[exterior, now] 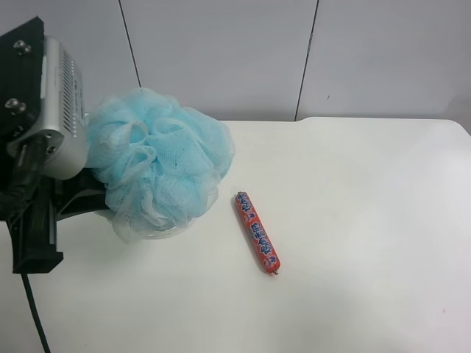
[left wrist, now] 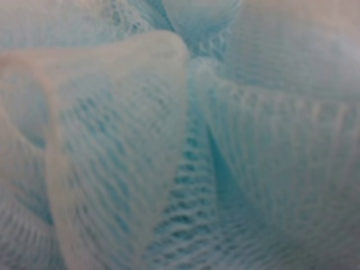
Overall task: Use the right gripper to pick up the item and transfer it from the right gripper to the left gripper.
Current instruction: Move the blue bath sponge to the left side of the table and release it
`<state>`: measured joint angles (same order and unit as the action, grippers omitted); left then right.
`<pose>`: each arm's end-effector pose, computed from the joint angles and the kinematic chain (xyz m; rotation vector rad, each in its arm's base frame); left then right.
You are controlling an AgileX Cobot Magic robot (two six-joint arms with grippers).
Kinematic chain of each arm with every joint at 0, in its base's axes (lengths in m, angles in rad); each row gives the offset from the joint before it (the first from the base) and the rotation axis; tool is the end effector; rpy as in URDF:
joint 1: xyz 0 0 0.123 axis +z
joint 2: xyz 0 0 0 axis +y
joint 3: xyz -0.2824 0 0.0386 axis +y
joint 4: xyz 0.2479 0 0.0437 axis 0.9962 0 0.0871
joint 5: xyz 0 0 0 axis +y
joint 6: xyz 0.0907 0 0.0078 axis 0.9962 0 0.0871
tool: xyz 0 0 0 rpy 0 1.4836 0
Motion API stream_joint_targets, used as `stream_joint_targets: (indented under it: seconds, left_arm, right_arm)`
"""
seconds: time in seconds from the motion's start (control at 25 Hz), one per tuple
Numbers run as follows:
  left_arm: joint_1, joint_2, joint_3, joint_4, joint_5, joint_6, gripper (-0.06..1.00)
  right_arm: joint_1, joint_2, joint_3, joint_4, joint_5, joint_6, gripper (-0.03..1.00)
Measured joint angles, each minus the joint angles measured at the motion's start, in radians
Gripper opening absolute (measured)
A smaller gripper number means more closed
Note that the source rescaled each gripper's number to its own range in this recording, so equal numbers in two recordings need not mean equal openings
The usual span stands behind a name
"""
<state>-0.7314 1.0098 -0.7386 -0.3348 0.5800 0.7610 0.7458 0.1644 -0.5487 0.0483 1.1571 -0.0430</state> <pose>0.1372 -0.1452 0.2980 1.3930 1.8526 -0.3380 0.0057 0.0108 0.2831 -0.8824 2.1154 0.4314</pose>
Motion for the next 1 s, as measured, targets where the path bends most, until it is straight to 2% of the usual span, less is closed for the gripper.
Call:
stream_joint_targets:
  seconds: [0.16, 0.64, 0.76, 1.0]
  left_arm:
    - [0.0, 0.0, 0.0, 0.0, 0.001, -0.001, 0.03]
    - [0.0, 0.0, 0.0, 0.0, 0.001, -0.001, 0.02]
    - [0.0, 0.0, 0.0, 0.0, -0.001, -0.001, 0.02]
    - [0.0, 0.0, 0.0, 0.0, -0.007, -0.001, 0.02]
  right_arm:
    - [0.0, -0.074, 0.045, -0.01, -0.077, 0.002, 1.0]
    - [-0.013, -0.079, 0.054, -0.014, -0.087, 0.007, 1.0]
    - [-0.088, -0.079, 0.054, -0.014, -0.088, 0.007, 1.0]
    - [-0.364, -0.079, 0.054, -0.014, -0.091, 0.007, 1.0]
